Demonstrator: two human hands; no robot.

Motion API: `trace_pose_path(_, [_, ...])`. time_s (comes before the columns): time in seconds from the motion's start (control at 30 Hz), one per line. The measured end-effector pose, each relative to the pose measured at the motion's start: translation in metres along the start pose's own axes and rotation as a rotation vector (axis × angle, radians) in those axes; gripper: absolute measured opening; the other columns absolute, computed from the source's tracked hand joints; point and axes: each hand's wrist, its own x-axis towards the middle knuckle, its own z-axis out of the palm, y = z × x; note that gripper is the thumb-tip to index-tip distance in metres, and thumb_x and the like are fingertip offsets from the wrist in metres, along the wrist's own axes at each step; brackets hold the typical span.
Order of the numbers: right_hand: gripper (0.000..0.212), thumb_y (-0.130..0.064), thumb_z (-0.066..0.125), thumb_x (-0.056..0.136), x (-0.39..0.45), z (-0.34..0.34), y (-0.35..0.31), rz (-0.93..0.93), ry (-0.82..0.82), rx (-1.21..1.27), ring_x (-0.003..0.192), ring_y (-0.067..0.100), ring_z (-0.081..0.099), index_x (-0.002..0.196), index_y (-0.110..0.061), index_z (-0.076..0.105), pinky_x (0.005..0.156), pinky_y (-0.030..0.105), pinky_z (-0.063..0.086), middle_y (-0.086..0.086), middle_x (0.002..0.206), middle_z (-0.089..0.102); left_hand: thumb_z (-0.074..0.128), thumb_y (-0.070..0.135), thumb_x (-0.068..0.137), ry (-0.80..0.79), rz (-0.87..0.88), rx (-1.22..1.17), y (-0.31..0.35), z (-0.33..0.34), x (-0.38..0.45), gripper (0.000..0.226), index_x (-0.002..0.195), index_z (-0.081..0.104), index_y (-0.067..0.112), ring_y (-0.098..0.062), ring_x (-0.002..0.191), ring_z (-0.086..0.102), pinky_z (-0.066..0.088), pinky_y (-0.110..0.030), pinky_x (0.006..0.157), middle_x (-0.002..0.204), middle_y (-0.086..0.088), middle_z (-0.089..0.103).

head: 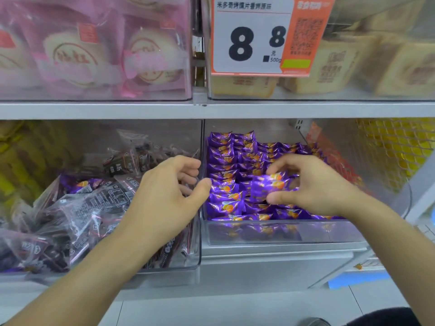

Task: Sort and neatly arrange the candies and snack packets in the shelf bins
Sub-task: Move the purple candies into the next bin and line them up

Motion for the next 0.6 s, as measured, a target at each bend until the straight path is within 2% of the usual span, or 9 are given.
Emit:
trace_pose_path(0.07, [0.047, -0.042, 0.091, 0.063, 0.005, 0.009, -0.001, -0.011, -0.090, -0.078, 0.065, -0.013, 0.055, 0.101, -0.034, 0.065, 0.066, 0.018, 0.042, -0.018, 0.098, 0.061, 0.069, 0.036, 0.083, -0.001, 0.017, 0.022, 0.002, -0.001, -0.001, 0.034, 0.116, 0.066, 0.025, 0.003, 0.082, 0.061, 0.047, -0.005, 0.073, 0.095, 0.015, 0.065])
trace_pose_path(0.1, [0.047, -0.041, 0.091, 0.063, 0.007, 0.014, -0.001, -0.017, -0.119, -0.091, 0.065, -0.014, 0.054, 0.102, -0.033, 0.066, 0.065, 0.016, 0.041, -0.018, 0.097, 0.061, 0.069, 0.036, 0.083, -0.003, 0.023, 0.033, 0.002, -0.002, -0.001, 0.034, 0.116, 0.066, 0.026, 0.005, 0.084, 0.060, 0.046, -0.004, 0.072, 0.095, 0.016, 0.065])
trace_pose_path(0.17, [0.050, -0.041, 0.092, 0.061, 0.012, 0.020, 0.000, -0.012, -0.145, -0.093, 0.085, -0.009, 0.059, 0.104, -0.033, 0.067, 0.077, 0.023, 0.047, -0.015, 0.104, 0.064, 0.069, 0.036, 0.084, -0.002, 0.031, 0.040, 0.001, -0.003, -0.002, 0.036, 0.118, 0.066, 0.025, 0.007, 0.085, 0.059, 0.044, -0.002, 0.072, 0.095, 0.017, 0.065])
trace_pose_path(0.23, [0.052, -0.043, 0.093, 0.059, 0.014, 0.023, 0.003, 0.008, -0.133, -0.092, 0.101, 0.006, 0.060, 0.104, -0.032, 0.069, 0.085, 0.030, 0.049, -0.011, 0.108, 0.065, 0.068, 0.037, 0.084, -0.001, 0.041, 0.046, 0.000, -0.003, -0.002, 0.038, 0.120, 0.066, 0.024, 0.009, 0.085, 0.058, 0.043, -0.001, 0.071, 0.096, 0.018, 0.065])
trace_pose_path(0.33, [0.056, -0.042, 0.093, 0.059, 0.013, 0.024, 0.007, 0.021, -0.092, -0.131, 0.100, 0.010, 0.059, 0.109, -0.031, 0.071, 0.079, 0.025, 0.044, -0.007, 0.107, 0.064, 0.066, 0.039, 0.084, -0.001, 0.050, 0.049, -0.001, -0.003, -0.002, 0.039, 0.121, 0.065, 0.026, 0.012, 0.086, 0.057, 0.042, 0.001, 0.071, 0.095, 0.018, 0.064])
trace_pose_path(0.5, [0.063, -0.042, 0.094, 0.057, 0.009, 0.027, 0.008, 0.032, -0.065, -0.126, 0.088, -0.005, 0.053, 0.110, -0.031, 0.063, 0.065, 0.008, 0.035, -0.010, 0.110, 0.059, 0.066, 0.039, 0.085, 0.003, 0.067, 0.049, -0.002, -0.002, -0.002, 0.038, 0.122, 0.065, 0.027, 0.012, 0.084, 0.057, 0.041, 0.002, 0.067, 0.095, 0.019, 0.063])
trace_pose_path(0.6, [0.062, -0.048, 0.094, 0.054, 0.004, 0.018, 0.006, 0.056, -0.071, -0.108, 0.087, 0.000, 0.058, 0.105, -0.034, 0.061, 0.060, 0.011, 0.037, -0.017, 0.101, 0.057, 0.066, 0.037, 0.086, 0.021, 0.077, 0.052, -0.003, -0.001, -0.001, 0.038, 0.122, 0.065, 0.026, 0.008, 0.080, 0.059, 0.042, 0.001, 0.066, 0.094, 0.018, 0.063])
